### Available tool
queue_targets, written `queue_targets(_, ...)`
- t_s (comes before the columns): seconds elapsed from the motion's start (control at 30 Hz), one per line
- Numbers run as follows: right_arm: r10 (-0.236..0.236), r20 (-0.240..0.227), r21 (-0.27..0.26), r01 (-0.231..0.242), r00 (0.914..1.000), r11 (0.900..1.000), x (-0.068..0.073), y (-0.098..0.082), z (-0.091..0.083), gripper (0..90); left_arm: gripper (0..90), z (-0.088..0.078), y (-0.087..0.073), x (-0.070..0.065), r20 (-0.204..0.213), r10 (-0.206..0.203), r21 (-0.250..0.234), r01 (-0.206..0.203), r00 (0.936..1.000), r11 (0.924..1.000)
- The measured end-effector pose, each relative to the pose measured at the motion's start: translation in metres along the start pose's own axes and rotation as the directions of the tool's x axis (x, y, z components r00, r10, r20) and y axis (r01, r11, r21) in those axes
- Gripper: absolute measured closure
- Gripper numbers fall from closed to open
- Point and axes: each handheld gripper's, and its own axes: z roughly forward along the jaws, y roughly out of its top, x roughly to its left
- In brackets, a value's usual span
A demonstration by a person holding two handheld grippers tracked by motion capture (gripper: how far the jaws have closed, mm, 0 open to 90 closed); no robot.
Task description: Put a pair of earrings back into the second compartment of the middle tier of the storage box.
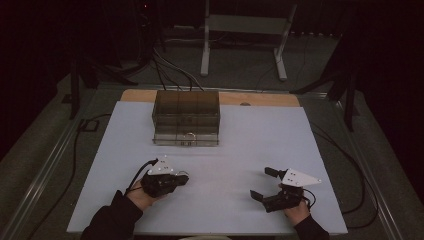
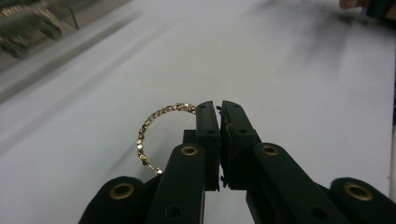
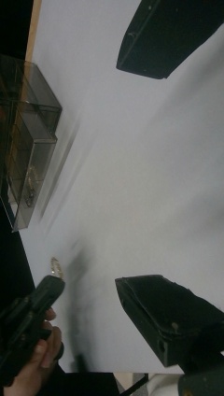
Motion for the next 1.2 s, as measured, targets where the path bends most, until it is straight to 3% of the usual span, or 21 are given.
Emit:
queue_targets(0.53,0.000,-0.003,0.002,0.000,1.0000,1.000,0.000,0.000,0.001,0.0,88.1,-0.011,0.033,0.019,-0.010,-0.011,-0.065,0.010,0.9999,0.9978)
queue_targets(0.87,-0.003,-0.003,0.001,0.003,1.0000,1.000,0.000,0.001,0.000,0.0,88.1,-0.015,0.054,0.029,-0.040,-0.009,-0.109,0.004,0.9992,0.9940)
queue_targets(1.2,-0.005,-0.005,0.002,0.005,1.0000,1.000,0.001,0.001,0.000,0.0,88.1,-0.008,0.069,0.041,-0.064,-0.022,-0.137,0.013,0.9977,0.9905)
